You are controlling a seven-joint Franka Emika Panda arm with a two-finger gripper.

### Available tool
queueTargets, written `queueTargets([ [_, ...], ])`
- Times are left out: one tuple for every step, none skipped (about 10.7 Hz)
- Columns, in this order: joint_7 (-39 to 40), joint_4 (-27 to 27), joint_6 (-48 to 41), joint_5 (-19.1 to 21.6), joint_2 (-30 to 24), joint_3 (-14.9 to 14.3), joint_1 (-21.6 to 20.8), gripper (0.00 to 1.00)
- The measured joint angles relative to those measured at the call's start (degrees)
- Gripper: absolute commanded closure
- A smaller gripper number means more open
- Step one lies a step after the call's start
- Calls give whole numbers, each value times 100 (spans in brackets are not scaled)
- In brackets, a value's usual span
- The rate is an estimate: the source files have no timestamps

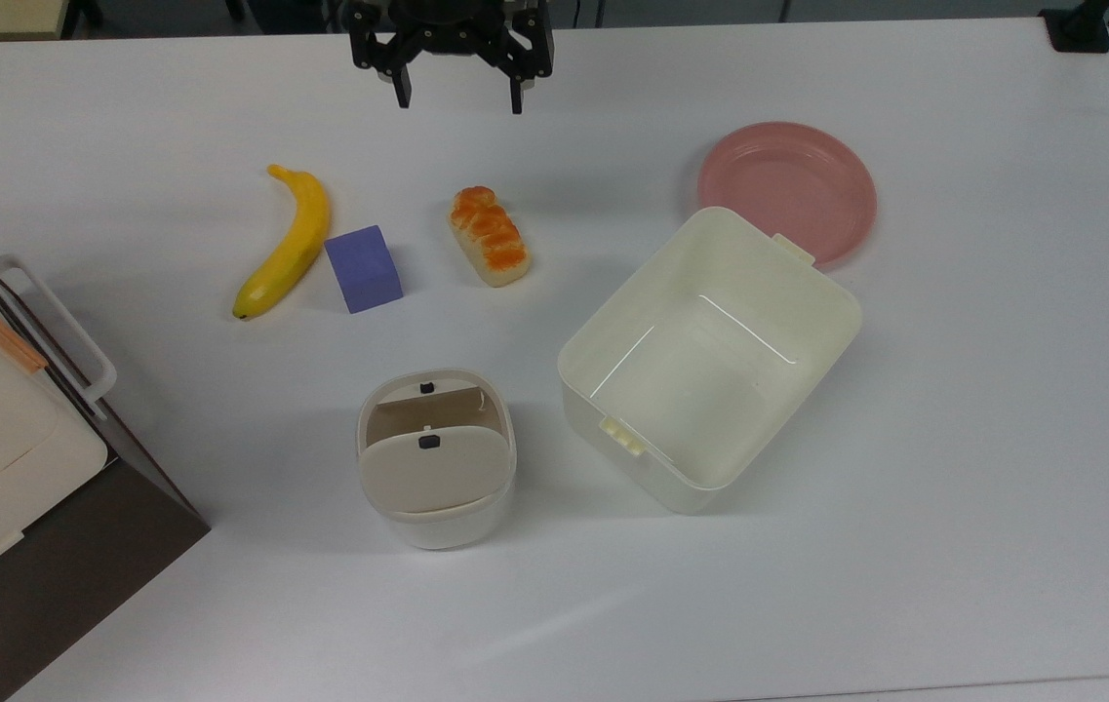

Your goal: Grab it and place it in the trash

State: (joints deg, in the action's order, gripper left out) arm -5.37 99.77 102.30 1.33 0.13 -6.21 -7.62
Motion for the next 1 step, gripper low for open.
queueTargets([
  [-9,8,0,1,4,-1,4,0],
])
